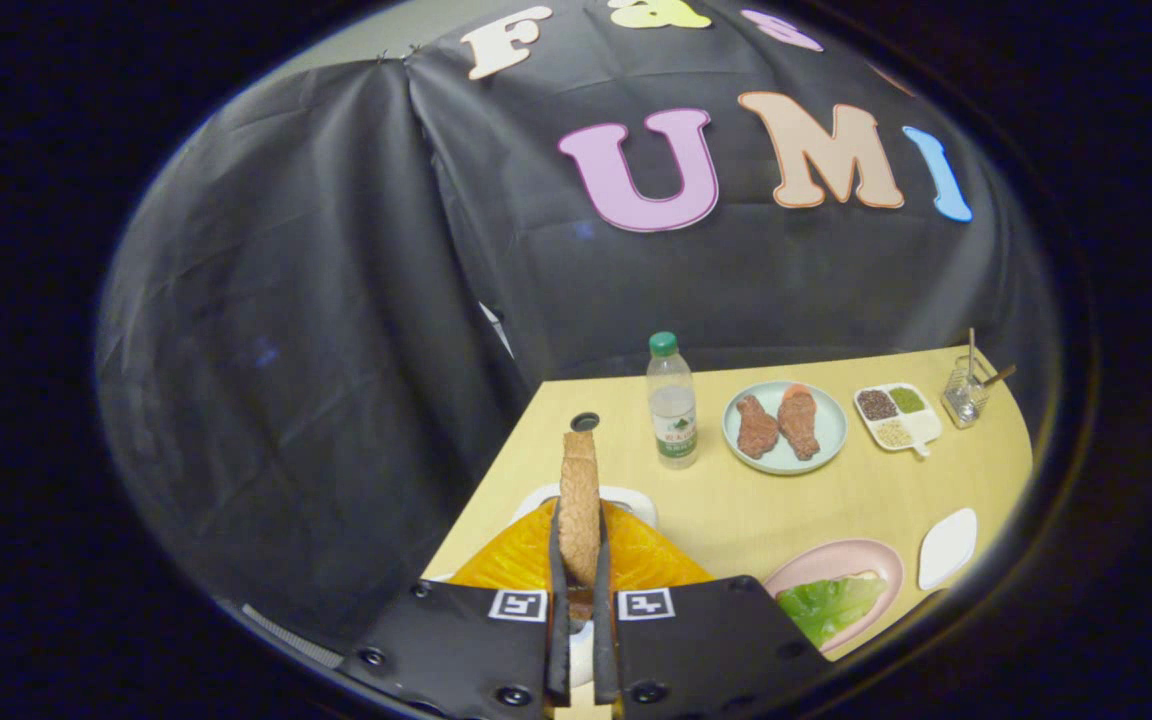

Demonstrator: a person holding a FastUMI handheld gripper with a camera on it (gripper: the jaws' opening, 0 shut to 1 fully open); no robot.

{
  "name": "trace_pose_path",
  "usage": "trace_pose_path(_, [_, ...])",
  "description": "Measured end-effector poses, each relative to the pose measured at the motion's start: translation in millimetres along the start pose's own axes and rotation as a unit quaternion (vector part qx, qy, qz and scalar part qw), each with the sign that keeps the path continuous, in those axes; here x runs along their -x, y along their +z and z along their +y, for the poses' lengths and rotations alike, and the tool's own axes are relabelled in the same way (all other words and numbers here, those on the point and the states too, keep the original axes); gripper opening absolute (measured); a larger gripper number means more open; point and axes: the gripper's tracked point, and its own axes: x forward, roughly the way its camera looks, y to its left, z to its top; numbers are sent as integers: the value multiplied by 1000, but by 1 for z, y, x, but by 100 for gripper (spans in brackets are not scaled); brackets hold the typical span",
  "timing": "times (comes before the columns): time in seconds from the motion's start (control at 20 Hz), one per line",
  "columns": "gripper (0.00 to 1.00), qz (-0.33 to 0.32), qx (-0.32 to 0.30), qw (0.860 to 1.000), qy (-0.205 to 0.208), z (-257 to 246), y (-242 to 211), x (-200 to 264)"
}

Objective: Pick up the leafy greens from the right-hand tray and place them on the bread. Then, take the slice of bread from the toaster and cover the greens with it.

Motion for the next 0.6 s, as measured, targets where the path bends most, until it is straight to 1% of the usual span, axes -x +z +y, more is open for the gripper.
trace_pose_path(0.2, [12,-23,-48,998,23,-22,28,28])
trace_pose_path(0.35, [12,-35,-82,996,18,-61,38,45])
trace_pose_path(0.45, [12,-45,-87,995,8,-92,36,53])
trace_pose_path(0.6, [11,-31,-107,994,-5,-140,9,58])
